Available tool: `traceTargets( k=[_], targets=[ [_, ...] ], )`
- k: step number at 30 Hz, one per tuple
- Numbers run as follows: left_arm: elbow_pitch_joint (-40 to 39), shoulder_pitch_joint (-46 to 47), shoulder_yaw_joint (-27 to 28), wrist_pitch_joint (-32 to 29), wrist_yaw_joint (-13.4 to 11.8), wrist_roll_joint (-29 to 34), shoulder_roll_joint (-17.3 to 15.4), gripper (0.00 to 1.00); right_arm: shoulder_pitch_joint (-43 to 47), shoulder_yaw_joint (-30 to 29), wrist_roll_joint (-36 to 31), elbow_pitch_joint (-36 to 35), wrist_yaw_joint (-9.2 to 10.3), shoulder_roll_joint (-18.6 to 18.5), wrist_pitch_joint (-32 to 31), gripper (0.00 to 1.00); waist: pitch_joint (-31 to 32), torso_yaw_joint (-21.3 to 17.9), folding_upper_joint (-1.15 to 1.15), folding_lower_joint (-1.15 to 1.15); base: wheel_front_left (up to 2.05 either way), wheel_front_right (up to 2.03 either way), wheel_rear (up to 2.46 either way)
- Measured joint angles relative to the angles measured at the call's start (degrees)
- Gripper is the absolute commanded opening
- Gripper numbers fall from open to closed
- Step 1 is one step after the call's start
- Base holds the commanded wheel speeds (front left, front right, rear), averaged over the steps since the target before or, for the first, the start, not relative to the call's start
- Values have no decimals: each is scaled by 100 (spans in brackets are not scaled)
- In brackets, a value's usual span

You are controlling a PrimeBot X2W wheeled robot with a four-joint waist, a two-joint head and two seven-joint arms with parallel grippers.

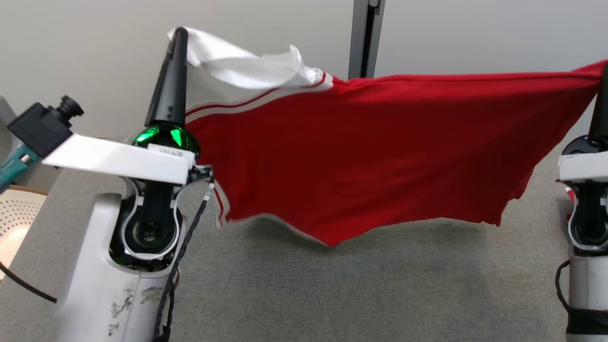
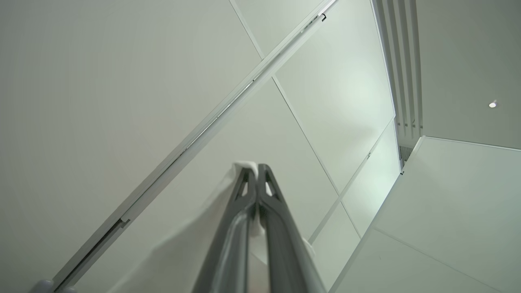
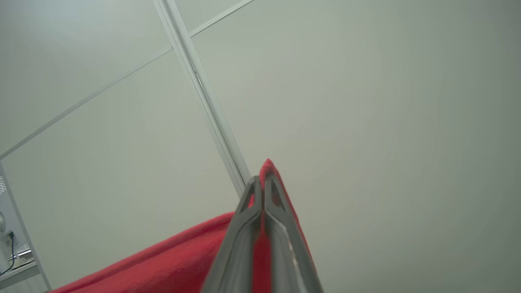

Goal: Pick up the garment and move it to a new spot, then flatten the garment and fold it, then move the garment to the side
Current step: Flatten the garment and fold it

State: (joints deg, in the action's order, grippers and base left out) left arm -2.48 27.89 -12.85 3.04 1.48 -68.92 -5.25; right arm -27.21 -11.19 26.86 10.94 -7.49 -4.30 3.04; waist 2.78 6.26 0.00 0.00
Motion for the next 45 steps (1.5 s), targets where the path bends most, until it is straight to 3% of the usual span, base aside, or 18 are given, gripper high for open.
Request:
traceTargets(
  k=[9,15,20,27,34,40,42,45],
  targets=[
    [-416,423,241,0,-1157,-160,108,0,-71,-336,-188,-856,0,116,-1049,0,131,-100,0,0,0,0,0],
    [-175,822,218,-136,-1578,7,45,0,-202,-432,-230,-1043,0,142,-1592,0,-33,-183,0,0,0,0,0],
    [467,1727,289,-331,-1740,87,-136,0,-1141,-347,-186,-547,0,140,-1790,0,-417,-263,0,0,0,0,0],
    [1719,3865,278,-219,-1505,513,-376,0,-3534,-236,-708,620,0,147,-1440,0,-1462,-365,0,0,0,0,0],
    [3186,5688,341,711,-879,1000,-466,0,-5491,-360,-770,2056,0,114,-142,0,-2612,-407,0,0,0,0,0],
    [4052,5932,127,1124,-113,1458,-389,0,-5659,-170,-146,2960,0,11,725,0,-3256,-348,0,0,0,0,0],
    [4261,5810,69,1171,162,1660,-378,0,-5438,-27,229,3166,0,3,828,0,-3369,-294,0,0,0,0,0],
    [4459,5457,34,1189,379,1963,-347,0,-4923,316,610,3353,0,-102,939,0,-3425,-177,0,0,0,0,0]
  ],
)
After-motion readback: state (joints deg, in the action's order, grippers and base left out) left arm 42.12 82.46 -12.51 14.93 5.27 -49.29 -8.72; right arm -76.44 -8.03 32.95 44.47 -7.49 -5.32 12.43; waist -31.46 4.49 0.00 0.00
